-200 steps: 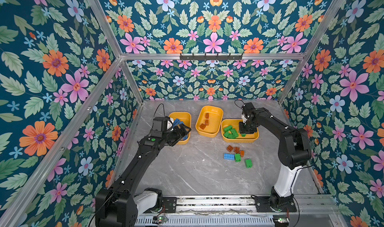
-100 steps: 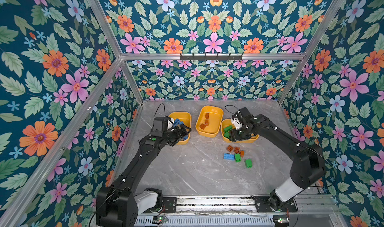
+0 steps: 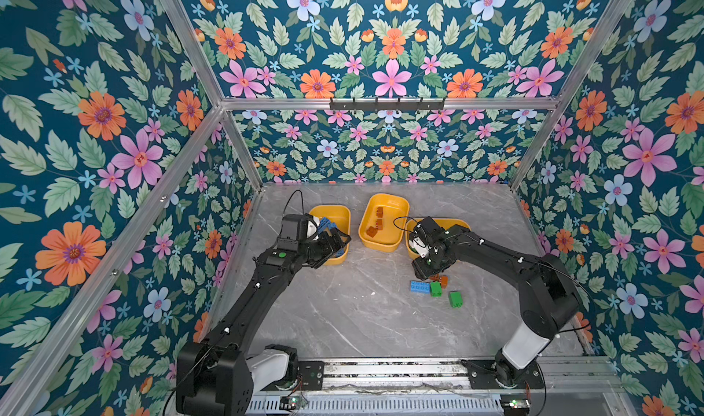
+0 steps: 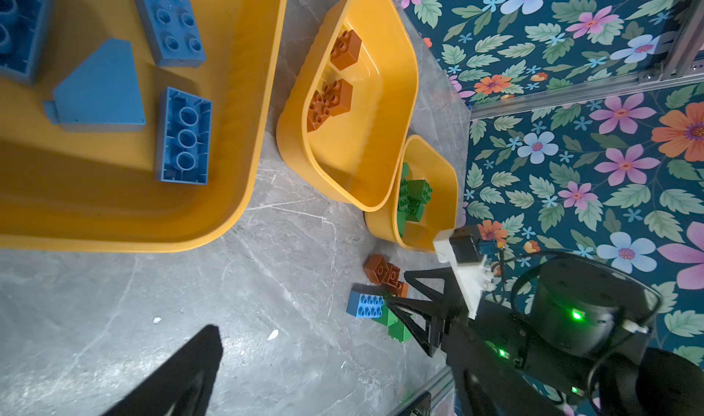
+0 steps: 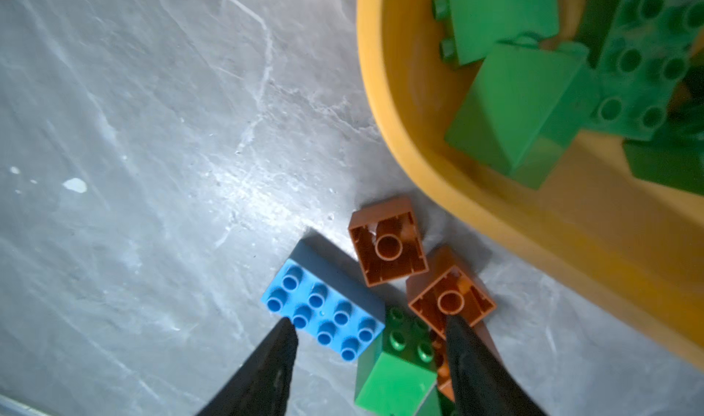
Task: Sort the legos into containers by color
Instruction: 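Release the green brick, return right gripper to pile, grasp brown brick, then carry the brown brick into the middle bin and open the right gripper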
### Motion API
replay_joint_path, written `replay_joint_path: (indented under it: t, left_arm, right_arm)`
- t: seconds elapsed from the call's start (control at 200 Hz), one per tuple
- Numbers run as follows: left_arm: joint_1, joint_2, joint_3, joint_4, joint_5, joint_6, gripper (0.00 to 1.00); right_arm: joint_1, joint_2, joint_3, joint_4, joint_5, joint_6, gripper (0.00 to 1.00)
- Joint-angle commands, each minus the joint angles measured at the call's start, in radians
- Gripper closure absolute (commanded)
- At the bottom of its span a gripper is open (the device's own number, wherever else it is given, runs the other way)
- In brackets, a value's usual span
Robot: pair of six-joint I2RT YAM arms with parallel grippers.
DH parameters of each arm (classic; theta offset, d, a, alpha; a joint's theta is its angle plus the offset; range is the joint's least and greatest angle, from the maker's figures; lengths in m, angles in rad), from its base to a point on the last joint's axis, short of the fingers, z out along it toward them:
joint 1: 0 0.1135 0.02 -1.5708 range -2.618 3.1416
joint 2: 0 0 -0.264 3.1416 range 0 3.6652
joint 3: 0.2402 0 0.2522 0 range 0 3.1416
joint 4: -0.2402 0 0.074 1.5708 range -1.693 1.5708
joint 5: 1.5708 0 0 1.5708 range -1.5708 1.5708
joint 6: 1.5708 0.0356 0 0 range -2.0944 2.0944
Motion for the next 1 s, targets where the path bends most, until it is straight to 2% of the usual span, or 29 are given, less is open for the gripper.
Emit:
replay_joint_path:
  t: [0.0, 0.38, 0.48, 0.67, 0.725, 0.81, 0.995]
  left_arm:
    - [0.0, -0.014, -0.007, -0.006, -0.007, 0.018, 0.05]
    - [0.002, -0.036, -0.022, -0.024, -0.024, 0.015, 0.05]
    - [0.0, -0.035, -0.022, -0.025, -0.026, 0.015, 0.05]
    - [0.0, -0.027, -0.016, -0.022, -0.028, 0.013, 0.05]
    - [0.001, -0.025, -0.014, -0.022, -0.028, 0.014, 0.05]
    - [0.002, -0.018, -0.009, -0.022, -0.027, 0.013, 0.05]
    - [0.002, -0.016, -0.014, 0.044, 0.0, -0.036, 0.05]
  right_arm:
    - [0.002, 0.026, 0.01, 0.052, -0.014, -0.073, 0.37]
    - [0.002, 0.142, 0.029, 0.065, 0.033, -0.149, 0.46]
    - [0.002, 0.157, 0.033, 0.066, 0.028, -0.152, 0.54]
    - [0.003, 0.151, 0.035, 0.05, 0.035, -0.155, 0.75]
    - [0.004, 0.132, 0.045, 0.034, 0.029, -0.147, 0.78]
    - [0.005, 0.093, 0.078, 0.004, -0.013, -0.121, 0.78]
    - [0.005, 0.046, 0.183, -0.001, -0.206, 0.0, 0.79]
